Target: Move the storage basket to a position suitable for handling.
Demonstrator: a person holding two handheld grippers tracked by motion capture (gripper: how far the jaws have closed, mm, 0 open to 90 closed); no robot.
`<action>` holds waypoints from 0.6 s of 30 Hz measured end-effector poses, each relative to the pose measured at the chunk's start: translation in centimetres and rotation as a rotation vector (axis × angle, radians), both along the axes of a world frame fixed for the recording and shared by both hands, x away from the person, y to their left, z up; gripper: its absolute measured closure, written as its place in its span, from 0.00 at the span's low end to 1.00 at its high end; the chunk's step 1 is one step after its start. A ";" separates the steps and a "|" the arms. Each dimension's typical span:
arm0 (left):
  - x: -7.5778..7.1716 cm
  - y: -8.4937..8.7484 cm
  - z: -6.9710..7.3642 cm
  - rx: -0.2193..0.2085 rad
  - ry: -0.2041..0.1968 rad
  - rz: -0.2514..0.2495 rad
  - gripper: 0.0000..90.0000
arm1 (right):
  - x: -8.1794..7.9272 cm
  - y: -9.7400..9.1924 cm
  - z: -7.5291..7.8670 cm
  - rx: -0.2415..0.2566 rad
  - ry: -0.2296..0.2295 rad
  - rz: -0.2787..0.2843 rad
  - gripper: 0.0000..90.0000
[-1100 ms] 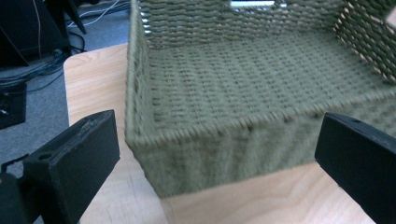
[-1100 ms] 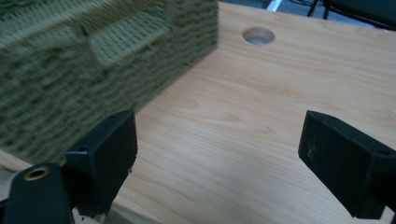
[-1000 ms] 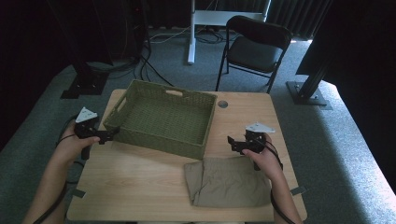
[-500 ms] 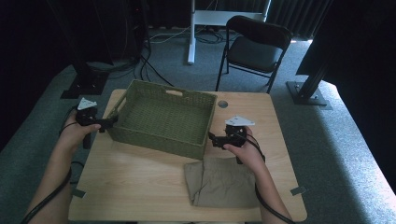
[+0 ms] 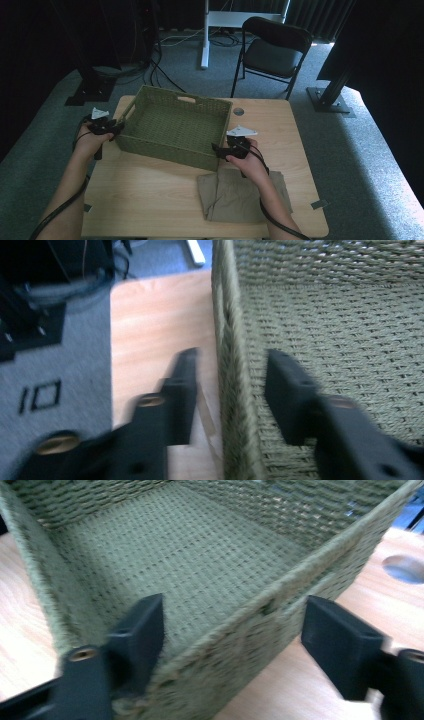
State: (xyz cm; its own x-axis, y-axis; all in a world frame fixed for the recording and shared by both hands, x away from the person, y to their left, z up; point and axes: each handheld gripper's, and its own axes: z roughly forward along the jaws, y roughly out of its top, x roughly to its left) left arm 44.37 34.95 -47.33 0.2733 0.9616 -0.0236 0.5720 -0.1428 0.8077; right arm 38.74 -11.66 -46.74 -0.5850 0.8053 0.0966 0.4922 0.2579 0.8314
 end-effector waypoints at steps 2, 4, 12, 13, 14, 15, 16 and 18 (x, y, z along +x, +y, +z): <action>0.0 -0.1 -0.3 -0.021 0.001 0.018 0.82 | -0.1 0.2 0.2 -0.012 0.002 -0.002 0.43; -0.1 -0.3 -0.3 -0.026 -0.002 0.037 0.85 | -0.3 0.5 0.3 -0.033 -0.007 -0.011 0.45; -0.4 -0.9 -0.4 -0.014 -0.020 0.079 0.91 | -0.3 0.9 0.3 -0.042 0.001 -0.047 0.47; -0.5 -1.0 -0.4 -0.021 -0.021 0.085 0.91 | -0.3 0.9 0.3 -0.043 0.004 -0.050 0.47; -0.6 -1.0 -0.4 -0.022 -0.025 0.092 0.91 | -0.3 1.0 0.3 -0.046 0.005 -0.051 0.47; -0.7 -1.1 -0.4 -0.025 -0.025 0.096 0.91 | -0.3 1.0 0.4 -0.047 0.013 -0.060 0.49; -0.7 -1.2 -0.4 -0.023 -0.021 0.096 0.91 | -0.2 1.0 0.4 -0.049 0.018 -0.069 0.49; -1.0 -1.4 -0.4 -0.017 -0.017 0.083 0.91 | -0.1 0.9 0.5 -0.049 0.030 -0.080 0.55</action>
